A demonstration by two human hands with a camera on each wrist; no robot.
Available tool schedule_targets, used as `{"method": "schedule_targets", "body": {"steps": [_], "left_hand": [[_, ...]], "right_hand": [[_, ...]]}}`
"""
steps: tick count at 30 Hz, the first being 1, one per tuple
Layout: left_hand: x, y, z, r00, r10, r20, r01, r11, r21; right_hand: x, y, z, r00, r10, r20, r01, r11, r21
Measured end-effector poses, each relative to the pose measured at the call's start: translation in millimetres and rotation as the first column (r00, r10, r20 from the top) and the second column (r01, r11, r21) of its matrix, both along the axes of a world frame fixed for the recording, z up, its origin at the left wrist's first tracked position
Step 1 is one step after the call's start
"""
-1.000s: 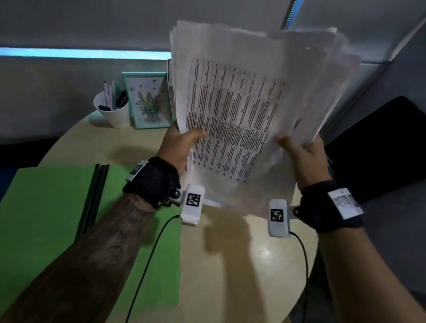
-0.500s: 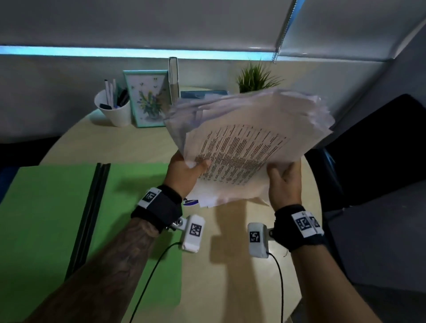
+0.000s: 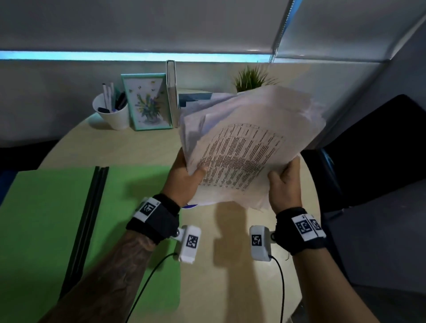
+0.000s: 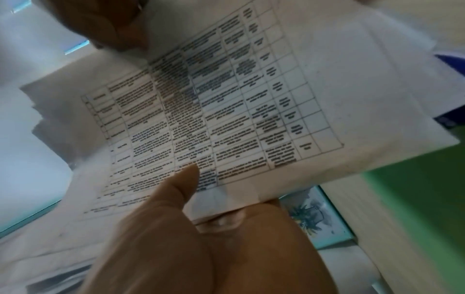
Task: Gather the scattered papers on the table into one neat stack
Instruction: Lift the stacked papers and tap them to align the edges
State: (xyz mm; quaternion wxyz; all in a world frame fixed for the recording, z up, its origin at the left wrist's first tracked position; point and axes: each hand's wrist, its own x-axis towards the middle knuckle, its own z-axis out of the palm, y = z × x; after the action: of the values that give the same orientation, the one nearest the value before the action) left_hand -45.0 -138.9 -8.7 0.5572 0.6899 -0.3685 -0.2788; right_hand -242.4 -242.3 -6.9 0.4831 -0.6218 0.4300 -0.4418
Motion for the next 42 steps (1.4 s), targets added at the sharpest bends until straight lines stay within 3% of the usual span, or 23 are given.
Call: {"method": "schedule_targets", "body": {"steps": [9,13,16,21,24,27,30,33,35,38,42], "left_hand": [[9,-7,24,0.997,0.081,0.011,-0.079,0.986,-0.145],[-2,-4,7,0.996,0.058,-0.070,-0.063,0.996,-0.066],[-3,-9,15,0.992,0.026,-0.120,-0.037,0.995,-0.089],[4,-11,20,0.997,0.037,0.070,-0.029,0.993,-0.115],[-5,-7,15,0.999,-0.044,-0.008,0.043,0.995,-0.086],[-5,-16,21,0.983,-0.063,-0.172,0.051,0.996,-0.073],[8,-30,37,0.996,-0.086,-0.026,0.084,0.994,-0.072],[27,-39,48,0.990,-0.075,0.115,0.087,0.991,-0.098],[33,-42,50,0.992,-0.078,0.098,0.084,0.994,-0.068],[33,-40,31,0.998,-0.054,-0.026,0.054,0.998,0.016],[26,-26,-10,0.989,0.005,-0.147,0.008,0.996,0.088]], "right_hand": [[0,-19,25,0.990,-0.077,0.120,0.088,0.992,-0.093],[4,-12,16,0.992,-0.103,0.067,0.104,0.995,-0.003],[9,-16,26,0.989,-0.110,0.099,0.110,0.994,0.000],[-3,-18,35,0.989,-0.066,0.129,0.079,0.992,-0.099],[-6,-15,17,0.999,-0.036,0.019,0.037,0.999,-0.013],[-6,-20,17,0.998,-0.012,-0.064,0.008,0.998,-0.067],[-5,-26,34,0.994,-0.050,-0.099,0.030,0.982,-0.188],[-2,-27,59,0.998,-0.061,0.001,0.059,0.964,-0.260],[3,-28,69,0.996,-0.053,0.069,0.070,0.960,-0.270],[7,-30,60,0.999,0.014,-0.034,-0.020,0.986,-0.168],[-7,-29,16,0.962,0.197,-0.189,-0.161,0.969,0.190]]}}
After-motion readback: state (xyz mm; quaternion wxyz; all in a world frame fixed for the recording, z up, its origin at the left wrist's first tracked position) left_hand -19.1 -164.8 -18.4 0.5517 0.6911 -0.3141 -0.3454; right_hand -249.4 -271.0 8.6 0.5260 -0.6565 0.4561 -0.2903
